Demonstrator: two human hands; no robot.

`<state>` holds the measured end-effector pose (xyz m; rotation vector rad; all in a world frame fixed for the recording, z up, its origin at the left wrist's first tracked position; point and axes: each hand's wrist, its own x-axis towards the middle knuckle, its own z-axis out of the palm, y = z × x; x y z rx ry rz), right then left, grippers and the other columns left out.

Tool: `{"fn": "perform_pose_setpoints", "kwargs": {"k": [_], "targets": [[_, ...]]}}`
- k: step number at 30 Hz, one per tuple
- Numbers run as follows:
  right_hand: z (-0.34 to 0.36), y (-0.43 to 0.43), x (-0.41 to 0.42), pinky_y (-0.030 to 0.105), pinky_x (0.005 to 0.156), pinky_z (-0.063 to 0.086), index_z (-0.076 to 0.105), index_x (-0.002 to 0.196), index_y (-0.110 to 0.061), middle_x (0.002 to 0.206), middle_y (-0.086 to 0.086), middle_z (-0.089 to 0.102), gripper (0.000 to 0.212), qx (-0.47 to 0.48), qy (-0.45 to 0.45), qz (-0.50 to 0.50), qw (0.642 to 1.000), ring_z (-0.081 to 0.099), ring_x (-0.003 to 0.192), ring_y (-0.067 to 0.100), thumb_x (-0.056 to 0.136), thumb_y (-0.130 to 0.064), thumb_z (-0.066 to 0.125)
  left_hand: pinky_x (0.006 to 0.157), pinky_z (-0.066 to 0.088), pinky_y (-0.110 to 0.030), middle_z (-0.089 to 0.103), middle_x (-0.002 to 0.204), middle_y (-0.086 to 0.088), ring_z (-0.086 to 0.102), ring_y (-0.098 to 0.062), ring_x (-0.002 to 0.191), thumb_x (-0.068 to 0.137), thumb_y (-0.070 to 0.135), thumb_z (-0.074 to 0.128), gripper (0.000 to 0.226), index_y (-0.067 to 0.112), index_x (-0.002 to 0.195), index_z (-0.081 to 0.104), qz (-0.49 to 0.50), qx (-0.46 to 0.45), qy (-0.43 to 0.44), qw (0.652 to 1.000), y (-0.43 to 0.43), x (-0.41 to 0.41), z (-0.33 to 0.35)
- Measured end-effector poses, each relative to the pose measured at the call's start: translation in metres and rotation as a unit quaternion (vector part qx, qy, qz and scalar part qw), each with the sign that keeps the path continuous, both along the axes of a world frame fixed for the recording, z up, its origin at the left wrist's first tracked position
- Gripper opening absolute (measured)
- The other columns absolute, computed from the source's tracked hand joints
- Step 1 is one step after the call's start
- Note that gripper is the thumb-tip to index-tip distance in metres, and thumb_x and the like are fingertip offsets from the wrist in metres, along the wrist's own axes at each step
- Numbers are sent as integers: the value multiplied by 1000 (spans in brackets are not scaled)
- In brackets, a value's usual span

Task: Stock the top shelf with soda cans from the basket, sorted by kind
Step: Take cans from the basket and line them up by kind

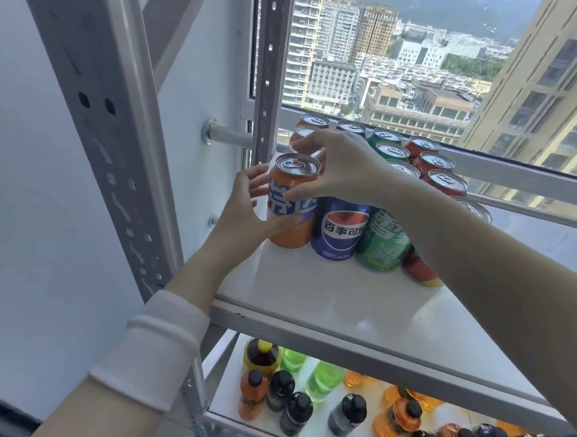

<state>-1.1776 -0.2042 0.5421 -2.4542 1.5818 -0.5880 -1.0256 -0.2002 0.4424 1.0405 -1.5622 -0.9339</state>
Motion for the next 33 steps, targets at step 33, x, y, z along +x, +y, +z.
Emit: {"fn": "perform_pose_setpoints", "kwargs": {"k": [33], "targets": [[-6, 4, -8, 18, 76, 22, 62, 120, -12, 107, 3, 58, 59, -18, 76, -8, 997, 41, 101, 11, 73, -47, 70, 64, 45, 0, 46, 108, 17, 48, 8, 92, 79, 19, 71, 60, 24, 125, 34, -23, 32, -36, 999, -4, -3, -8]]}}
